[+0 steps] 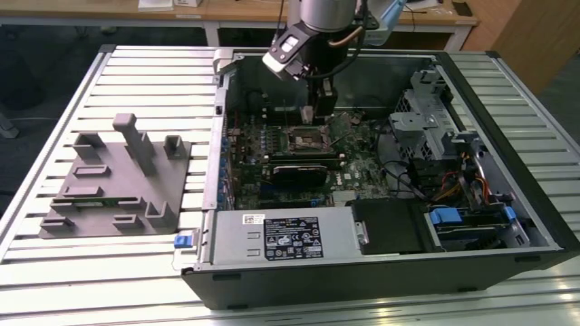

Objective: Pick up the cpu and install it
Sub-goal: 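Place the cpu into insertion slot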

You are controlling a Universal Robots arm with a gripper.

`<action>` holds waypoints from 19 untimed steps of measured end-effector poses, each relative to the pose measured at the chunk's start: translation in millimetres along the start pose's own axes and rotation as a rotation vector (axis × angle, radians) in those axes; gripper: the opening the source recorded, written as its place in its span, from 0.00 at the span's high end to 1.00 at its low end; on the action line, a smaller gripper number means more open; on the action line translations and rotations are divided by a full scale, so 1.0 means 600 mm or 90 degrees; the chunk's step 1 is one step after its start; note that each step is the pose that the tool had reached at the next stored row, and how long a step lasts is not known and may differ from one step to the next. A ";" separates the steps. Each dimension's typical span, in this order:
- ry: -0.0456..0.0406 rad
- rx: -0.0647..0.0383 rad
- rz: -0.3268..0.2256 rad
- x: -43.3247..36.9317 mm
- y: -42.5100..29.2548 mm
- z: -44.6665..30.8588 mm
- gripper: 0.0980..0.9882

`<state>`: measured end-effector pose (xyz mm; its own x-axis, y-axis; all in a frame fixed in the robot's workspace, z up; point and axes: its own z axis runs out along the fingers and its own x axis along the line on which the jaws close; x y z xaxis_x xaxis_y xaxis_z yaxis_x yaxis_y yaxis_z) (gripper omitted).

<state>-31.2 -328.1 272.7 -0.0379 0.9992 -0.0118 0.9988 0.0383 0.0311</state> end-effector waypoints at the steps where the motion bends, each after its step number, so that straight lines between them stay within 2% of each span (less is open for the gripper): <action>1: 0.0000 0.000 0.000 0.000 0.000 0.001 0.50; 9: 0.0000 0.000 0.000 0.000 0.000 0.009 0.50; 19: 0.0001 0.000 0.000 0.000 0.000 0.012 0.50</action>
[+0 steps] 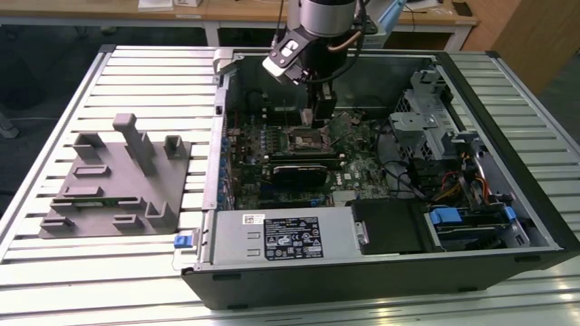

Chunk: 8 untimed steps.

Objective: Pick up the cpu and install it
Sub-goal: 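Place the cpu into insertion slot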

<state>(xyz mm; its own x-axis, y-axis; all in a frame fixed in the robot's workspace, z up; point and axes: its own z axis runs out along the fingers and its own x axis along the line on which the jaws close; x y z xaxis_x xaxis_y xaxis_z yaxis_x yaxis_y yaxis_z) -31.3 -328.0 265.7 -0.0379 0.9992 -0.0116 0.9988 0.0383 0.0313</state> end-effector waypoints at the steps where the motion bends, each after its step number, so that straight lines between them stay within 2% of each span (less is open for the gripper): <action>1: 0.0000 0.000 0.000 0.000 0.000 0.001 0.50; 8: -0.0001 0.000 0.000 0.000 0.000 0.010 0.50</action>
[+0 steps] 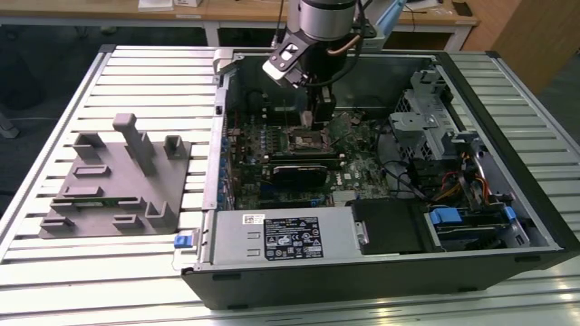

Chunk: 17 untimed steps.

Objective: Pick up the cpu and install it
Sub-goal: 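Place the cpu into insertion slot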

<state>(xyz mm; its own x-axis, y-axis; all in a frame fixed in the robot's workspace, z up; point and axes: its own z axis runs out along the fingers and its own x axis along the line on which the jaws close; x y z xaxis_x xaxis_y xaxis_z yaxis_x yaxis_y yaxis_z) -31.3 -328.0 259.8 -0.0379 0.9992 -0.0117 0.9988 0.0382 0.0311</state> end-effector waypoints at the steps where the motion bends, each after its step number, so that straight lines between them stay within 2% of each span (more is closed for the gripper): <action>1: -0.0001 0.000 0.000 0.000 0.000 0.002 0.50; 17: -0.0001 0.000 0.000 0.008 -0.003 0.025 0.50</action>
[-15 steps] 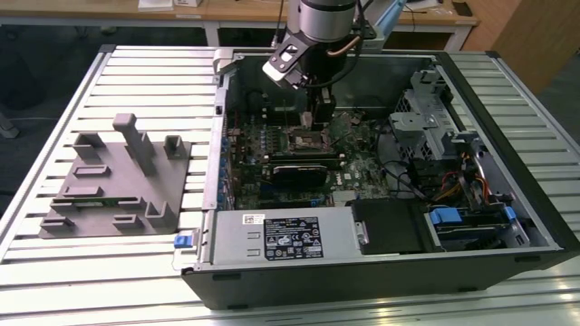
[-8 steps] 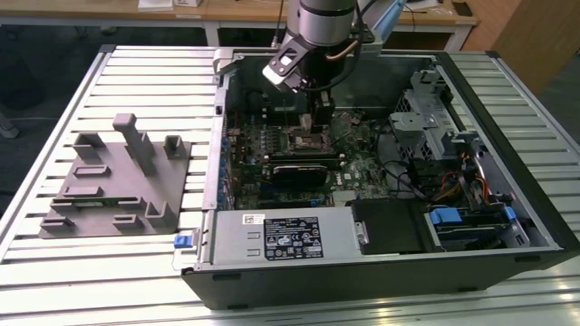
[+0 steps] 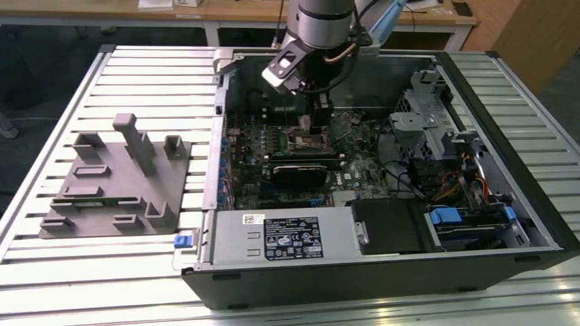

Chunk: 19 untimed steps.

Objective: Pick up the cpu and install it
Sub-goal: 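Place the cpu into insertion slot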

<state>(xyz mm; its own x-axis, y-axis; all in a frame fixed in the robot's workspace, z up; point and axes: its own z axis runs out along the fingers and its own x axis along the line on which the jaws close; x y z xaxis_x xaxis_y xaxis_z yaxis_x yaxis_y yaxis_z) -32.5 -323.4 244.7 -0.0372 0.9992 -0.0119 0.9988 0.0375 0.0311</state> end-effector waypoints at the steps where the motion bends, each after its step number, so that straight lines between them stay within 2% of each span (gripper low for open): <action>1: 0.0001 0.000 0.000 0.000 -0.001 0.001 0.50; 9: 0.0000 0.000 0.000 0.002 -0.003 0.012 0.50; 19: 0.0000 0.000 0.000 0.004 -0.006 0.018 0.50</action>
<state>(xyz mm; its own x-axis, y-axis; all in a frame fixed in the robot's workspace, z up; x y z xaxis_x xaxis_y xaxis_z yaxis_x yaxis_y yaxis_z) -36.1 -321.1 233.5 -0.0367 0.9993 -0.0119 0.9988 0.0371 0.0310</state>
